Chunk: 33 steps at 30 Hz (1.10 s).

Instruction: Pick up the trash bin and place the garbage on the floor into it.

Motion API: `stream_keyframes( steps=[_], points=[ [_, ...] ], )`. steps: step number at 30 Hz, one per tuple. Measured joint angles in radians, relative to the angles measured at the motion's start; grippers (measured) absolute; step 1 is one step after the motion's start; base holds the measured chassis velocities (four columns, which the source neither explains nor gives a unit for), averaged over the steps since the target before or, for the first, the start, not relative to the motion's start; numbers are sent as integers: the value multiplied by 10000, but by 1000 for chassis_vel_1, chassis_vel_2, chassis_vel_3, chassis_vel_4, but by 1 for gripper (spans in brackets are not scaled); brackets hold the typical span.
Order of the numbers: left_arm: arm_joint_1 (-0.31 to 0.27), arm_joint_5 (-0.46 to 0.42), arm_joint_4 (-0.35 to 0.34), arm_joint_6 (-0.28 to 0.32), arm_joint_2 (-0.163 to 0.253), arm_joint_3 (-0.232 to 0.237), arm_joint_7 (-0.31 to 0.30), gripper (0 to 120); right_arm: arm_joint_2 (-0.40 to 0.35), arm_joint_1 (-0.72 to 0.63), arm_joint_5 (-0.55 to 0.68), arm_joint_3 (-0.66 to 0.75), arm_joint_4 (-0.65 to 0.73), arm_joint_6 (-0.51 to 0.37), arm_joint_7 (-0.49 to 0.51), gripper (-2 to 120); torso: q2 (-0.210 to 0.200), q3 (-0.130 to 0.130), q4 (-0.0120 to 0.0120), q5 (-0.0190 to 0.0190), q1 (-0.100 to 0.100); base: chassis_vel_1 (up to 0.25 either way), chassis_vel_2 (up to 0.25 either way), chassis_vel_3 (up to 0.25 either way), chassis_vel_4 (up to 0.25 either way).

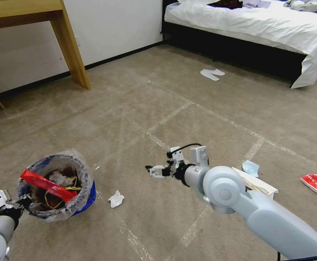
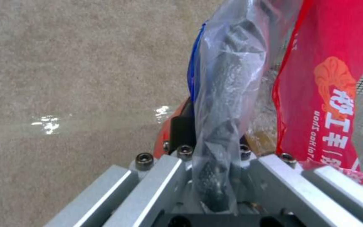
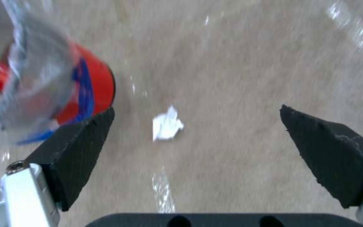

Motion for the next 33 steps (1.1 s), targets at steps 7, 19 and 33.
stream_keyframes(
  steps=[7,19,33],
  points=[
    [20,14,0,-7,-5,-14,0,0,261,100,75,-553,-477,-305,267,100,0,1,0,0,0,0,0,0,0],
    [21,113,30,-31,-125,-5,1,0,684,898,-30,-1440,-1791,-341,-184,100,0,1,-1,-1,0,0,0,0,0],
    [58,116,76,-31,-85,-75,-18,0,2663,2151,-828,-2859,-4208,-321,-1461,100,0,2,1,-1,0,0,0,0,0]
  ],
)
